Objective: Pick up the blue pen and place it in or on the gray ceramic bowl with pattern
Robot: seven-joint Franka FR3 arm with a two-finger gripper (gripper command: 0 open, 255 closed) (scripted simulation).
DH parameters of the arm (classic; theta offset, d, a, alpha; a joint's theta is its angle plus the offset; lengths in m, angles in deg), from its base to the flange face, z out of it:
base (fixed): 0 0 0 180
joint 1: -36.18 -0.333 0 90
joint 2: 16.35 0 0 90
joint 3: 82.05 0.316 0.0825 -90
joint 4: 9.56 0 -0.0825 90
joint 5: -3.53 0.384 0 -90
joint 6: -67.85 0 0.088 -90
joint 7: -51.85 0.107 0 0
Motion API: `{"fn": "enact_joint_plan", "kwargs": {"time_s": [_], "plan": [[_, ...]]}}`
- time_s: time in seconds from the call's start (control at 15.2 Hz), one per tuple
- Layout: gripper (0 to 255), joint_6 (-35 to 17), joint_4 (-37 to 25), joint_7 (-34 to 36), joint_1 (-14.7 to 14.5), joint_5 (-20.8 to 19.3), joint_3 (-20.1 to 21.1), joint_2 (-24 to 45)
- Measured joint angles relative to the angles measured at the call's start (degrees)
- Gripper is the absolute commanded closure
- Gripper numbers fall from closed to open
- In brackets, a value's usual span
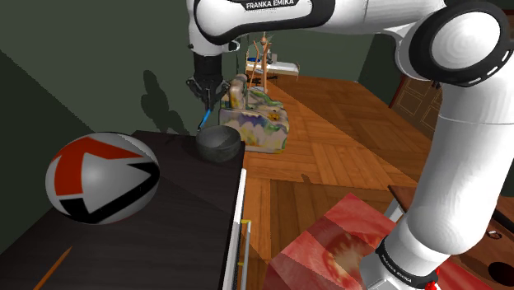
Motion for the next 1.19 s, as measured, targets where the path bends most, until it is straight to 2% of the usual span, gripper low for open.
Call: {"fn": "enact_joint_plan", "kwargs": {"time_s": [0.33,1.19], "plan": [[255,-0.1,0.2,-5.4,3.8,1.1,-1.5,-0.8],[255,-9.5,8.6,-4.7,4.5,0.1,-2.2,0.4]]}}
